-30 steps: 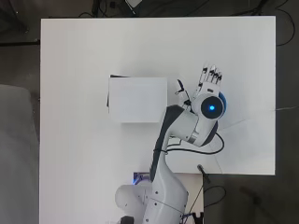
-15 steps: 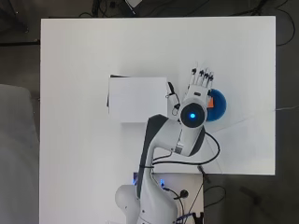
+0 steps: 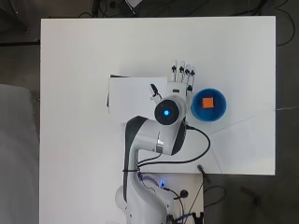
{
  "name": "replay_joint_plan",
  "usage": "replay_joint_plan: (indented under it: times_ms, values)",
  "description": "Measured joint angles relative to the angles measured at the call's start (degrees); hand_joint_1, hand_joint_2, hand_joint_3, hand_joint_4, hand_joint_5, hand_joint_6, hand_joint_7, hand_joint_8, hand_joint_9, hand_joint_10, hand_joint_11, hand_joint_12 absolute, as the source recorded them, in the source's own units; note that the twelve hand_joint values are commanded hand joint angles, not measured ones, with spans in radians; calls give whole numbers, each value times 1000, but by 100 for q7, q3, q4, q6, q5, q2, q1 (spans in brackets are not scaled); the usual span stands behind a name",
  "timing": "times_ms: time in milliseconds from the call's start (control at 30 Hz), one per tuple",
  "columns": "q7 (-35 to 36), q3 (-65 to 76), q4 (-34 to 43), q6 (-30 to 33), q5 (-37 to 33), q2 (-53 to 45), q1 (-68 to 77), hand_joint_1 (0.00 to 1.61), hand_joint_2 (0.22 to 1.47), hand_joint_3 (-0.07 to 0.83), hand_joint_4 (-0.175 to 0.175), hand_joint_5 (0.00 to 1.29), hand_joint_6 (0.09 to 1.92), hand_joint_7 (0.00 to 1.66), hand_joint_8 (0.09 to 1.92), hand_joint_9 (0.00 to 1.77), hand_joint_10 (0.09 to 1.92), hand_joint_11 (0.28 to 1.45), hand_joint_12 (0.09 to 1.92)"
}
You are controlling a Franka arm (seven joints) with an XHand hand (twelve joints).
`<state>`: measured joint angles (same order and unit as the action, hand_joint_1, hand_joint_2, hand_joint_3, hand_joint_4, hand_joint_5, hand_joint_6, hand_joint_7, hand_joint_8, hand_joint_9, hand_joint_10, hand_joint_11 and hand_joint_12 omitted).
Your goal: Teleoperate dual arm-hand system to pick and place objects
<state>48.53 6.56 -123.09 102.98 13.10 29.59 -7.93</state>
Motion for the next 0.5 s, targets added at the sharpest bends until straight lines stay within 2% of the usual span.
replay_joint_plan:
  times_ms: [100,300,500]
  values:
    - [119,-44,47,-89,-151,26,31,43,930,0,49,242,87,412,87,543,87,537,87]
    - [243,-168,105,-233,-654,89,96,49,925,-1,37,99,87,222,87,398,87,499,87]
    - [405,-436,128,-403,-1033,132,169,60,925,0,38,65,87,170,87,342,87,476,87]
